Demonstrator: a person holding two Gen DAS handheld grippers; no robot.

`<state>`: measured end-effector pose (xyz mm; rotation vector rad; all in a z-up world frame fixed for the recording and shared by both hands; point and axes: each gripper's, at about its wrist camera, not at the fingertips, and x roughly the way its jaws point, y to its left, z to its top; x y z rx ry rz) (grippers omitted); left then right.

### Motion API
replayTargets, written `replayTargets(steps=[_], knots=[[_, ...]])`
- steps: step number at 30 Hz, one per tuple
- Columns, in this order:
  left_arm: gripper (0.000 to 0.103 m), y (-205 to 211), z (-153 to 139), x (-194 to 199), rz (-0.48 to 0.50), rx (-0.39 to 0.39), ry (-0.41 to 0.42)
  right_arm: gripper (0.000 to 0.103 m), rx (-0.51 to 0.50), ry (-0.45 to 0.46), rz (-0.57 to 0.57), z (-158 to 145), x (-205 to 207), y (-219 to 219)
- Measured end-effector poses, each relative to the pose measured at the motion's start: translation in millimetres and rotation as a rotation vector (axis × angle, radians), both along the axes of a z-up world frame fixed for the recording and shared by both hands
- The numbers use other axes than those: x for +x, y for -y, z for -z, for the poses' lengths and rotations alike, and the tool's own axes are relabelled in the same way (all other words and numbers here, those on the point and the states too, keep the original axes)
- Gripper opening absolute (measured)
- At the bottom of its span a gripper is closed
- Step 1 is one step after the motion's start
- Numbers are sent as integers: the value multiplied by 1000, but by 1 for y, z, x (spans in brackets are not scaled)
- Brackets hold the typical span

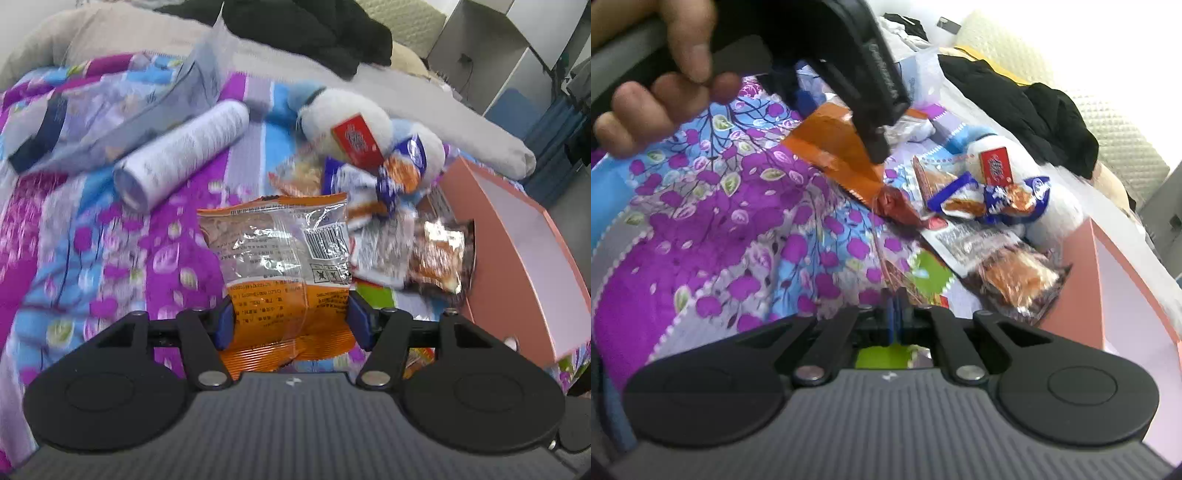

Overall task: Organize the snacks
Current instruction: 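Lift the clear-and-orange bag with the left gripper while the right gripper grasps the orange snack pack, then carry the clear-and-orange bag and orange snack pack over the pink box with both grippers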

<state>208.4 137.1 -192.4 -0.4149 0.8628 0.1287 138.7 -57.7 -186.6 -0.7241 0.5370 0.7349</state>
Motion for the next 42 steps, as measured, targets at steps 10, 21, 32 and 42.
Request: replayTargets(steps=[10, 21, 32, 42], knots=[[66, 39, 10, -42, 47, 27, -109, 4, 14, -53, 28, 4, -36, 37], [66, 41, 18, -62, 19, 21, -168, 8, 34, -165, 28, 21, -53, 43], [66, 46, 8, -67, 22, 30, -161, 72, 276, -327, 72, 6, -46, 66], [66, 45, 1, -71, 10, 34, -142, 90, 422, -337, 227, 10, -21, 85]])
